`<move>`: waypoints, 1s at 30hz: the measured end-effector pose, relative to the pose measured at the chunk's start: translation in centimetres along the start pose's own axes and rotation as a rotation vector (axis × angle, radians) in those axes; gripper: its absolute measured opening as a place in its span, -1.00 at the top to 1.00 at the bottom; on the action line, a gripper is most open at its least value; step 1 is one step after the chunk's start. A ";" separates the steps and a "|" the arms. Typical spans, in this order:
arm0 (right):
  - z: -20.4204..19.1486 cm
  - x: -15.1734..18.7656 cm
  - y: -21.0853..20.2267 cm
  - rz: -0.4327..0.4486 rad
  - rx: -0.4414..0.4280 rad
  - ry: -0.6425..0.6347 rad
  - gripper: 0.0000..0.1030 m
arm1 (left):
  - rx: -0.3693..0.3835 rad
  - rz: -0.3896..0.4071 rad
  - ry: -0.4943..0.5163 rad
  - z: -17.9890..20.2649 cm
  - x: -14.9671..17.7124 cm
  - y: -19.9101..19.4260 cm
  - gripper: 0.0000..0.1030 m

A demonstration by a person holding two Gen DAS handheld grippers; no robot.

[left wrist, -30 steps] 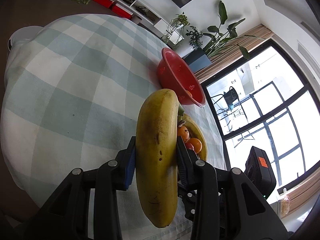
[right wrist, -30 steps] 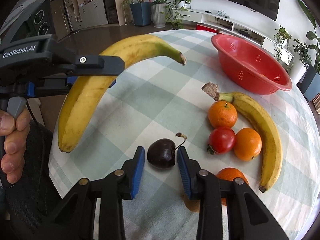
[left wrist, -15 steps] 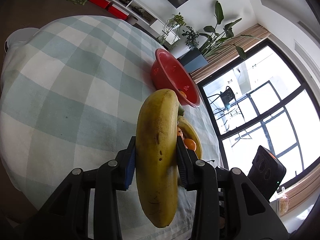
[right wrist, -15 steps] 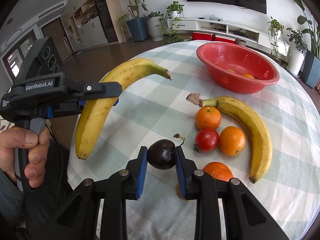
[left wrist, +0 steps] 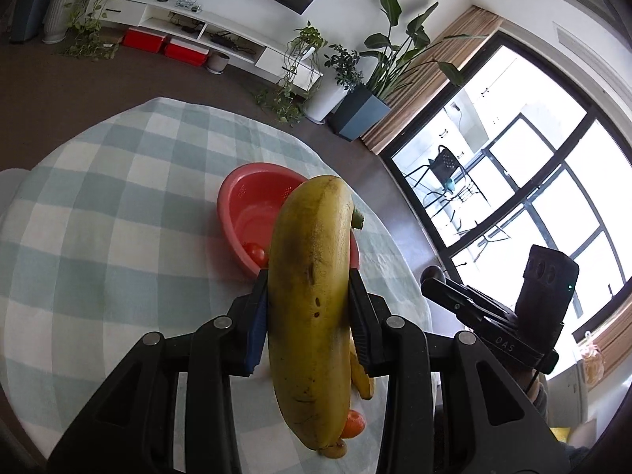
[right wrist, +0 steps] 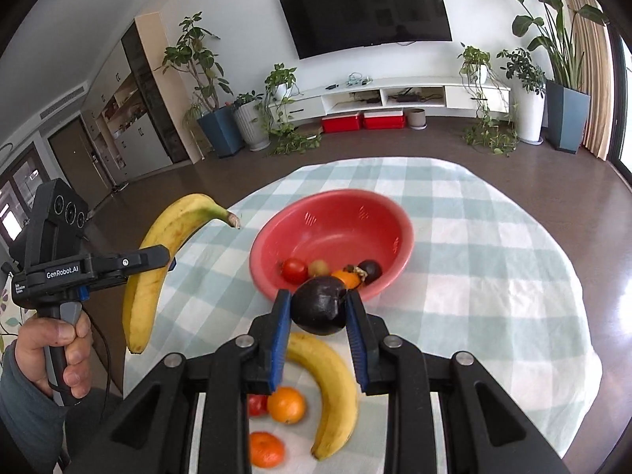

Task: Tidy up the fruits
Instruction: 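Carry banana in left tool and plum in right tool into the red bowl, release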

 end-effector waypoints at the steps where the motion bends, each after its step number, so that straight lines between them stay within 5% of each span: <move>1: 0.2 -0.7 0.7 -0.002 0.000 -0.002 0.43 | -0.005 -0.011 0.014 0.4 -0.9 1.1 0.35; 7: 1.0 -2.9 6.5 -0.067 -0.001 -0.030 0.43 | -0.039 -0.086 0.049 0.7 -4.6 8.3 0.35; 15: 2.0 -2.0 11.7 -0.150 0.027 -0.052 0.42 | -0.085 -0.161 0.013 -2.2 -5.1 15.2 0.35; 30: 1.7 0.1 14.7 -0.234 0.074 -0.111 0.42 | -0.112 -0.203 0.019 -3.4 -3.3 18.0 0.34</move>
Point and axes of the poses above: each gripper's, at about its wrist camera, not at the fingertips, and y roughly the way its jaws point, z to its right, x to its underside, the point moved 2 cm from there along y, roughly the way its jaws point, and after that the axes turned 8 degrees about z, right-handed, at the moved point
